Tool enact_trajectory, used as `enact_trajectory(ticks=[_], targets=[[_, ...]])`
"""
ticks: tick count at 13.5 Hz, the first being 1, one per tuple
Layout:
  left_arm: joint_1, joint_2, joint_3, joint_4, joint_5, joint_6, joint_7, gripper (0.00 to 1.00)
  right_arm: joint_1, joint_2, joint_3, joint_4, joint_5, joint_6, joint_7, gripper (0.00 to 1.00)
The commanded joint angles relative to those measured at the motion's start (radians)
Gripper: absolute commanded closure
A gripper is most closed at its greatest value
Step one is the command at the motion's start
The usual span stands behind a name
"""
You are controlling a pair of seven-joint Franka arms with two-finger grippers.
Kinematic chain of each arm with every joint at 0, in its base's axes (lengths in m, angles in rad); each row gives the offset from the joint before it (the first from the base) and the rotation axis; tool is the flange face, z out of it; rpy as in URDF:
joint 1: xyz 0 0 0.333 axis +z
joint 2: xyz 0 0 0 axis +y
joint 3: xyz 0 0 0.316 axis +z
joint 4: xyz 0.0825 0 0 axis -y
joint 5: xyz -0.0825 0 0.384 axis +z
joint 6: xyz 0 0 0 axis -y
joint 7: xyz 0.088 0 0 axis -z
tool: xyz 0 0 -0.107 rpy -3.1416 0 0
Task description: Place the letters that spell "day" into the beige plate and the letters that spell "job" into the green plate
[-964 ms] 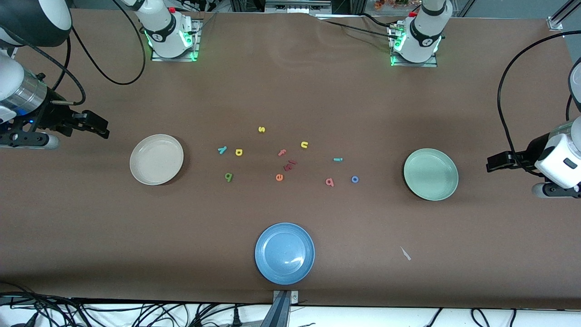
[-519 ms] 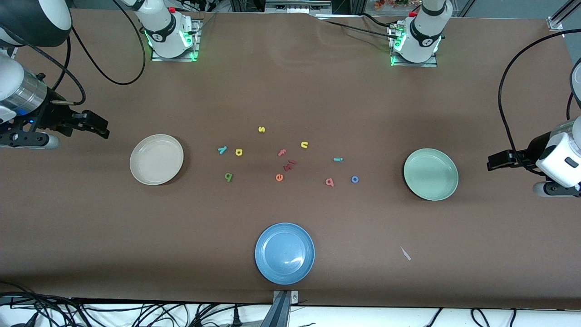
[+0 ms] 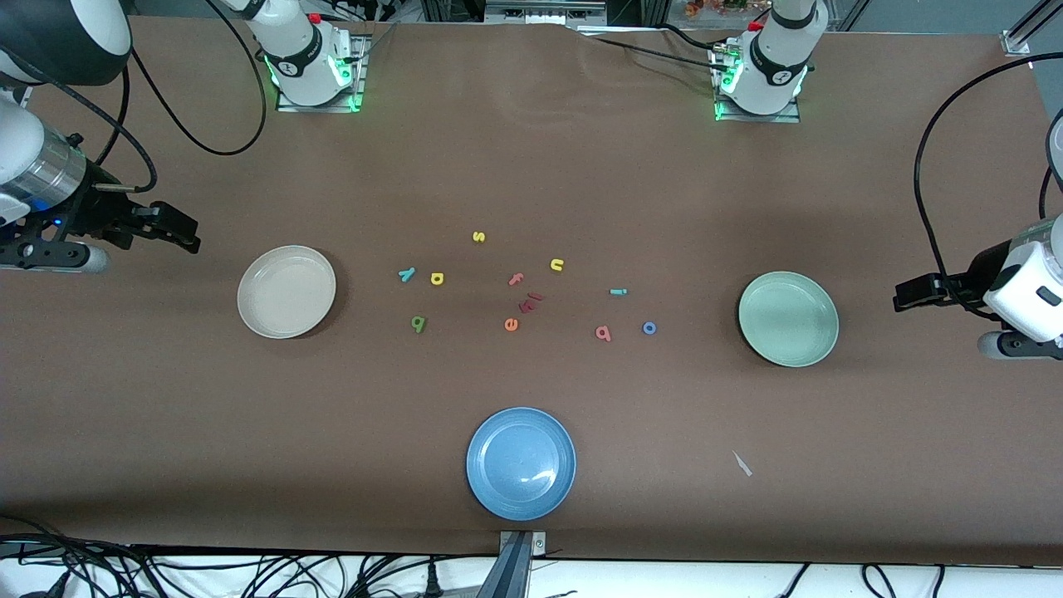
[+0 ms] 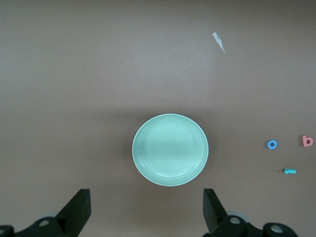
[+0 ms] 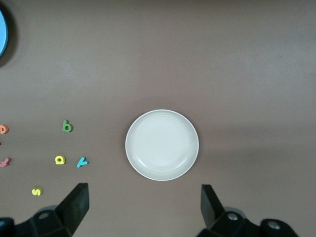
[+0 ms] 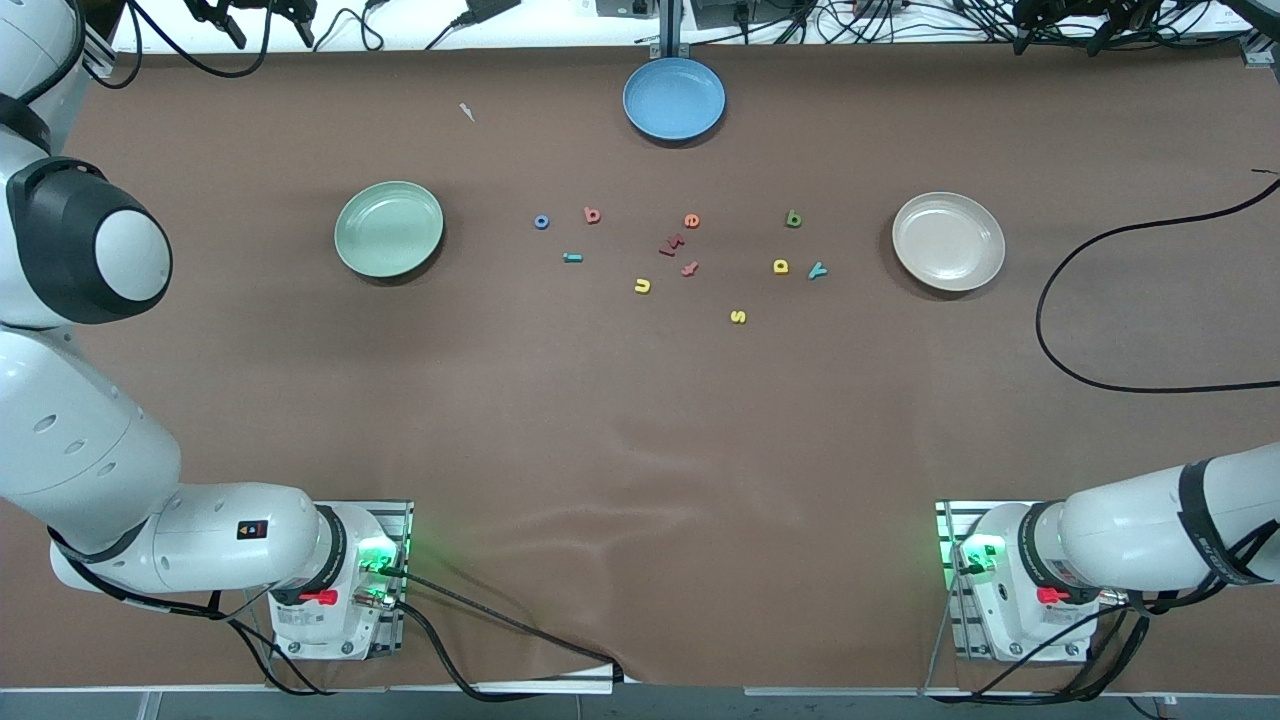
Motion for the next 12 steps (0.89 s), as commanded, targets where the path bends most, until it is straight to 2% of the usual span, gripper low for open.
enact_trajectory(ticks=[1,3,8,12], targets=[[0.004,-0.012,0.003,-0.001,-0.014,-0.018,0.022,0.0,0.005,-0.008,0.007,-0.011,0.005,-0.015,-0.004,0.0],[0.002,-0.012,0.0,-0.002,-0.014,-0.018,0.022,0.0,0.078,0.022,0.006,-0.011,-0.011,-0.023,0.007,0.0],[-0.016,-0.003,-0.002,-0.001,-0.014,-0.017,0.004,0.0,0.163,0.147,0.01,-0.008,-0.021,-0.021,0.108,0.0],[-0.067,0.041,-0.005,-0.004,-0.037,-0.009,-0.149,0.0,0.249,0.294,0.009,-0.009,-0.023,0.074,0.273,0.0]])
